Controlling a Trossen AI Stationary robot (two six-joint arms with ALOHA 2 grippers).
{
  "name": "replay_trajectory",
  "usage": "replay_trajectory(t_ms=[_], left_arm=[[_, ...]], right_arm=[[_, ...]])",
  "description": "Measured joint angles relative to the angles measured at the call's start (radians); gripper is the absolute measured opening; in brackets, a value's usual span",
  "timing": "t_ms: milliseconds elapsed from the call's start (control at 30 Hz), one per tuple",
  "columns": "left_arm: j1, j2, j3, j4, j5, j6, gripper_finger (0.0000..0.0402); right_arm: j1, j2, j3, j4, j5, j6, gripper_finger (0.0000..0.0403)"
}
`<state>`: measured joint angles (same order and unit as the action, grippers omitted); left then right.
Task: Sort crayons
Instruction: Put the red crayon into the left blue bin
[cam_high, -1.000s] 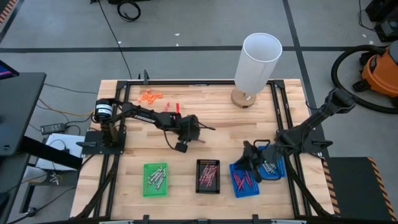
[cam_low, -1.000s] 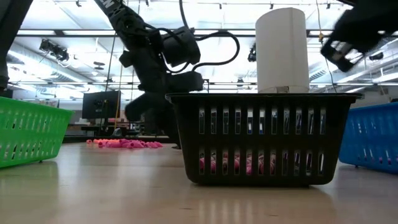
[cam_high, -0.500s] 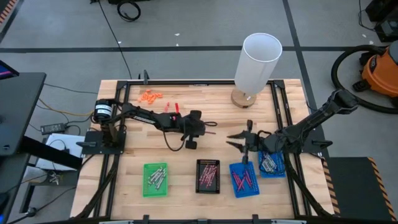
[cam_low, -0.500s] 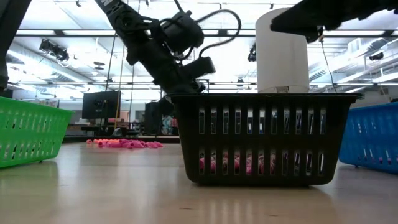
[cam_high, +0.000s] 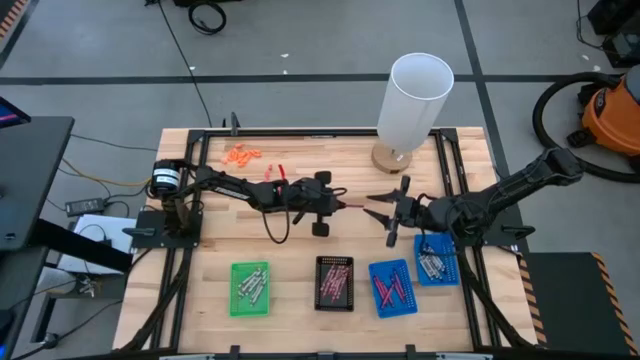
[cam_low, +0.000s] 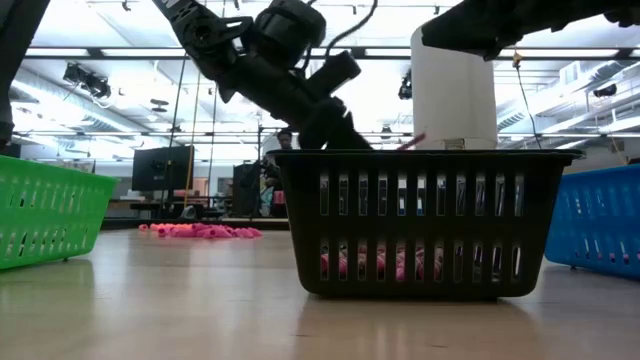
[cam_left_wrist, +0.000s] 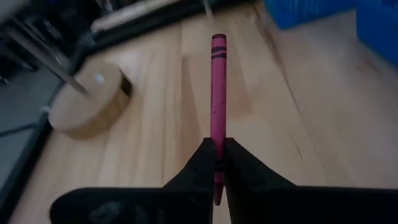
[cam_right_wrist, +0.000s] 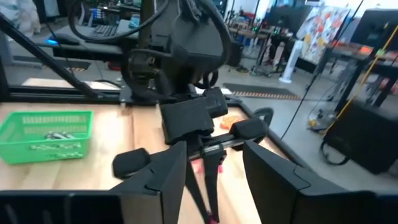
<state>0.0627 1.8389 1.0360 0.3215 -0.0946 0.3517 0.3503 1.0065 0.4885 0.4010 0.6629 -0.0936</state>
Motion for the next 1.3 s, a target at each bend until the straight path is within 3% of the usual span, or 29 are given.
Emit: replay_trajectory(t_ms=[300, 600, 933, 1167, 1300], left_arm=[[-0.003, 0.000, 0.000, 0.177, 0.001, 0.014, 0.0014], [-0.038, 0.000, 0.000, 0.383, 0.015, 0.017, 0.0014], [-0.083, 0.009, 0.001, 0.480, 0.240, -0.039, 0.0014], [-0.138, 0.026, 0.001, 0.542, 0.236, -0.044, 0.0014], [-0.177, 0.026, 0.001, 0.525, 0.179, -0.050, 0.0014]], right_arm=[[-0.022, 0.001, 0.000, 0.161, -0.003, -0.164, 0.0206], [-0.034, 0.000, 0.000, 0.216, -0.015, -0.238, 0.0201], [-0.024, -0.065, 0.000, 0.324, -0.020, -0.321, 0.0200], [-0.025, -0.080, 0.000, 0.340, -0.018, -0.361, 0.0200], [-0.025, -0.081, 0.000, 0.372, 0.000, -0.400, 0.0200]])
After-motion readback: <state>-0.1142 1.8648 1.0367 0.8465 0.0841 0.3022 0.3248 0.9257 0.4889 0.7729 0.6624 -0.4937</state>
